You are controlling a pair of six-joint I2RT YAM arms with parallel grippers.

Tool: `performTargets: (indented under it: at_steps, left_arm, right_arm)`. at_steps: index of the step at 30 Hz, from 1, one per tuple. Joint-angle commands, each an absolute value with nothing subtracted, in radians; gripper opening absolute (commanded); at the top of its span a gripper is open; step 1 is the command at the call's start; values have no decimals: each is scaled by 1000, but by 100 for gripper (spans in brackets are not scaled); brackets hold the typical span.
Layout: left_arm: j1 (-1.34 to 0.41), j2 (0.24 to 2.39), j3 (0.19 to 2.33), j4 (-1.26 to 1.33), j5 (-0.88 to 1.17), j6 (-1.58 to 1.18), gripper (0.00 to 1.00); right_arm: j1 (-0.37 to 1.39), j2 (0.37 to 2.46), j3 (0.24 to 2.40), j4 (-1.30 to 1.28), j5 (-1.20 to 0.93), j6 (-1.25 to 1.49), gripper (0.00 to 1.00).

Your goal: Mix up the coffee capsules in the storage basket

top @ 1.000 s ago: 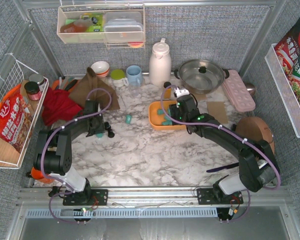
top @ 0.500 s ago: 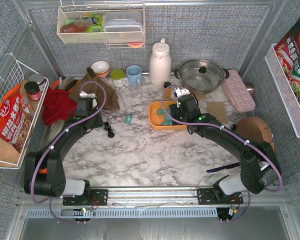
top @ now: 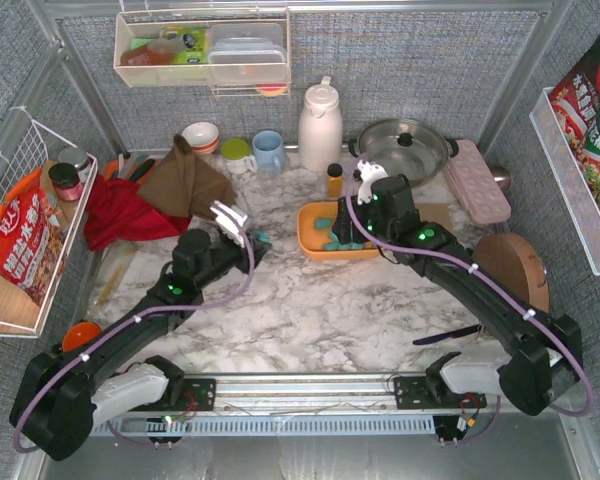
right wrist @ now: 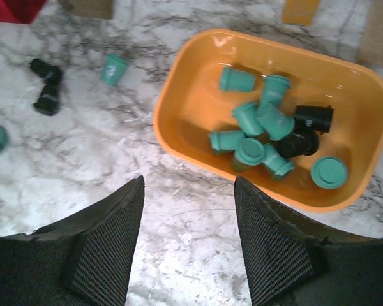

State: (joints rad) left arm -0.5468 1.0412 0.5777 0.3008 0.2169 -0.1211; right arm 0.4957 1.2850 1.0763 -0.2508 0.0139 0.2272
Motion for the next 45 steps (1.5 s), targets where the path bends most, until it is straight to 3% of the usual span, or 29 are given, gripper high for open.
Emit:
performTargets:
  at_steps: [1, 13, 23, 29, 34, 35, 37, 38, 39, 45]
  left_arm:
    - [-661, 1068, 546, 653, 286, 15, 32]
    - [-860, 1340, 662, 821, 316, 225, 31]
    - [-892, 1384, 692, 868, 314, 229, 30]
    - [-899, 1386, 694, 873, 299, 223, 30]
    - [-900, 1390, 698, 882, 270, 205, 34]
    - [-900, 1390, 698, 886, 266, 202, 38]
    - [-901, 1386, 695, 892, 254, 196, 60]
    - [-901, 1384, 691, 898, 249, 192, 92]
    - [-901, 1378, 687, 902, 244, 191, 98]
    - [-900, 1270, 597, 927, 145, 152, 99]
  right_arm:
    - [503, 1239, 1106, -293, -101, 272, 62]
    - [588, 1186, 1117, -241, -178, 386, 62]
    - [594, 1219, 1108, -254, -169, 374, 56]
    - [594, 1217, 1107, -250, -159, 389, 37]
    - [594, 1216, 1104, -249, -126, 406, 15]
    - [594, 1218, 1103, -248, -124, 408, 13]
    - [594, 1219, 1103, -246, -111, 410, 13]
    - [593, 1219, 1103, -243, -103, 411, 13]
    - [594, 1221, 1102, -240, -88, 411, 13]
    - [590, 1259, 1094, -210, 117, 343, 12]
